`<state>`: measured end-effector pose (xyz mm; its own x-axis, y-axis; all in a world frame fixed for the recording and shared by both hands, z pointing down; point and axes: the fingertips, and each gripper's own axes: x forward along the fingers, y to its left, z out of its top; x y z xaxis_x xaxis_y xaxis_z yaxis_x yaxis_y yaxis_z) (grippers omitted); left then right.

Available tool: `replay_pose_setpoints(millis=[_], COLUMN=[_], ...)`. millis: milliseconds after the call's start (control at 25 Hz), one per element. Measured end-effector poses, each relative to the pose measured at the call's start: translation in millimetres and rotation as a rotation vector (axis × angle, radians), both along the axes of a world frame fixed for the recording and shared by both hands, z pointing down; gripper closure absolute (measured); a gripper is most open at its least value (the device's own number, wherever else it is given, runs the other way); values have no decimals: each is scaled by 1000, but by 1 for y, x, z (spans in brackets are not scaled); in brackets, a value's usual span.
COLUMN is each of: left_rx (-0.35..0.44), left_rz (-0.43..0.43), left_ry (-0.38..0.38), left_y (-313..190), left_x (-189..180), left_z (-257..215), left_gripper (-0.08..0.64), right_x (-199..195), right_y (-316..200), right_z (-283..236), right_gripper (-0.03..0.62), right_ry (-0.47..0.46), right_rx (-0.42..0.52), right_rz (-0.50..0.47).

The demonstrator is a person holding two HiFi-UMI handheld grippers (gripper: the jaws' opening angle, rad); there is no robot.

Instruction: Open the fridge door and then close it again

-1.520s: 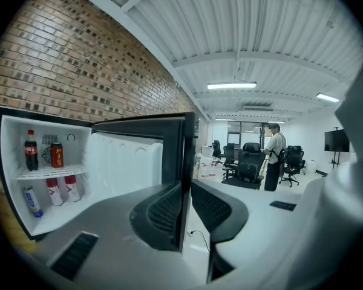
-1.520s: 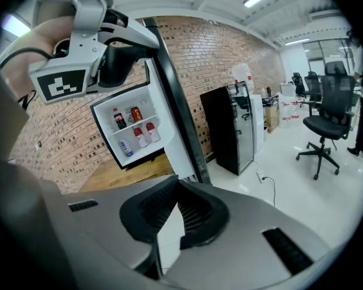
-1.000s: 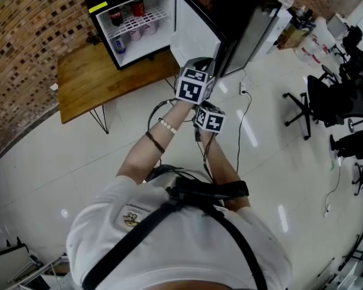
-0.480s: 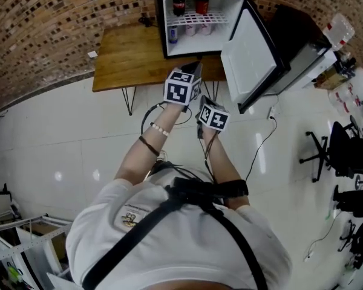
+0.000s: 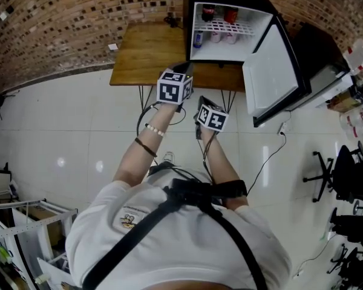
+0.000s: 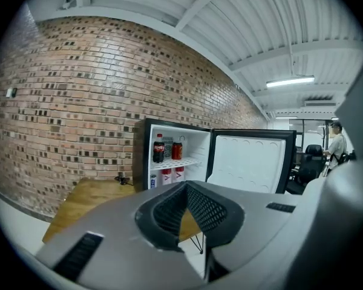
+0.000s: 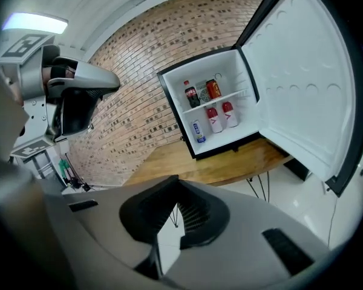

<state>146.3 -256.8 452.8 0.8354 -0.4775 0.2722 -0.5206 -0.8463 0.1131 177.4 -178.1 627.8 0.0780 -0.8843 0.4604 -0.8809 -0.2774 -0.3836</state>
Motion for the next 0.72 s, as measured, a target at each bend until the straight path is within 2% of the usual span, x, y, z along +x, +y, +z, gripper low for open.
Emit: replay_pose_setpoints(millis=[240, 520, 720], left_rx=[20, -15, -53], left_rz=[15, 78, 128], left_ry=[-10, -34, -61], left_y=[1, 34, 67], left_x=[-9, -15, -20], left_z=[0, 34, 59], left_gripper=[560, 560, 560], right_x=[1, 20, 21], right_y=[8, 47, 80], right_z=[-21, -50, -64], right_gripper=[577, 577, 577], right_ry=[25, 68, 93], right_rx=[34, 66, 78], right_rz=[-4, 5, -12])
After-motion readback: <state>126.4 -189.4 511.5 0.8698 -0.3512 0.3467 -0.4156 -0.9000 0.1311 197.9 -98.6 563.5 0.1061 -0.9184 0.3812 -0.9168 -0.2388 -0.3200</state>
